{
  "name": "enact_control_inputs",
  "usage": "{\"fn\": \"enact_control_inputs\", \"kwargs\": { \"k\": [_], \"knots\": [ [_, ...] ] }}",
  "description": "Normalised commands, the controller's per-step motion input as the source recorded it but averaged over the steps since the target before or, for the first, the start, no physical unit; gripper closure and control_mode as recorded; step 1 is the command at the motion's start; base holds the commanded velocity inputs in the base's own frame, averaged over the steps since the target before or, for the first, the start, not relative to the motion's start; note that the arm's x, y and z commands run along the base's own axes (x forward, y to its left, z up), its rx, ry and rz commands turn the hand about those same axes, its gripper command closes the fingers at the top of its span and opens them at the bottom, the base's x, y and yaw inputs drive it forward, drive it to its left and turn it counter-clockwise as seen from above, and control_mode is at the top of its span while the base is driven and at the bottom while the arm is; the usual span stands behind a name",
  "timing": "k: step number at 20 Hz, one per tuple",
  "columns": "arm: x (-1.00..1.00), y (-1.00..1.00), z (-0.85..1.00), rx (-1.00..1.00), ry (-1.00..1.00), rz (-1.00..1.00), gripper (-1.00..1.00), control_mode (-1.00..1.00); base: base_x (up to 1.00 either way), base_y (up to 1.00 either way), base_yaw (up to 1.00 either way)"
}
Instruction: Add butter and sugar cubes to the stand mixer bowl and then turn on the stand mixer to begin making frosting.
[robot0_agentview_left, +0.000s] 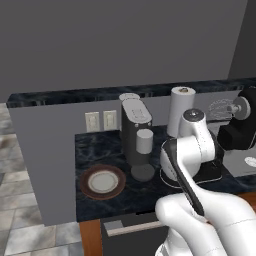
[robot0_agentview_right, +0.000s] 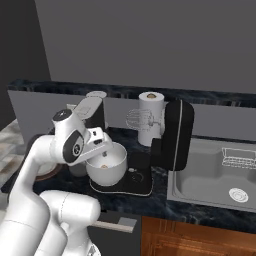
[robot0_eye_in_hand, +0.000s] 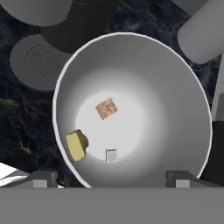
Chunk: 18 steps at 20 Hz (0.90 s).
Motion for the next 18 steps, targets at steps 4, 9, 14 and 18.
{"fn": "enact_control_inputs", "kwargs": {
  "k": [4, 9, 14, 18],
  "knots": [
    [-0.46, 0.00, 0.17, 0.00, 0.00, 0.00, -1.00, -1.00, 0.00, 0.00, 0.00],
    [-0.59, 0.00, 0.50, 0.01, 0.00, 0.00, -1.00, -1.00, 0.00, 0.00, 0.00],
    [-0.59, 0.00, 0.39, 0.02, 0.00, 0.00, -1.00, -1.00, 0.00, 0.00, 0.00],
    [-0.52, -0.01, 0.41, 0.04, 0.00, 0.00, -1.00, -1.00, 0.00, 0.00, 0.00]
  ]
}}
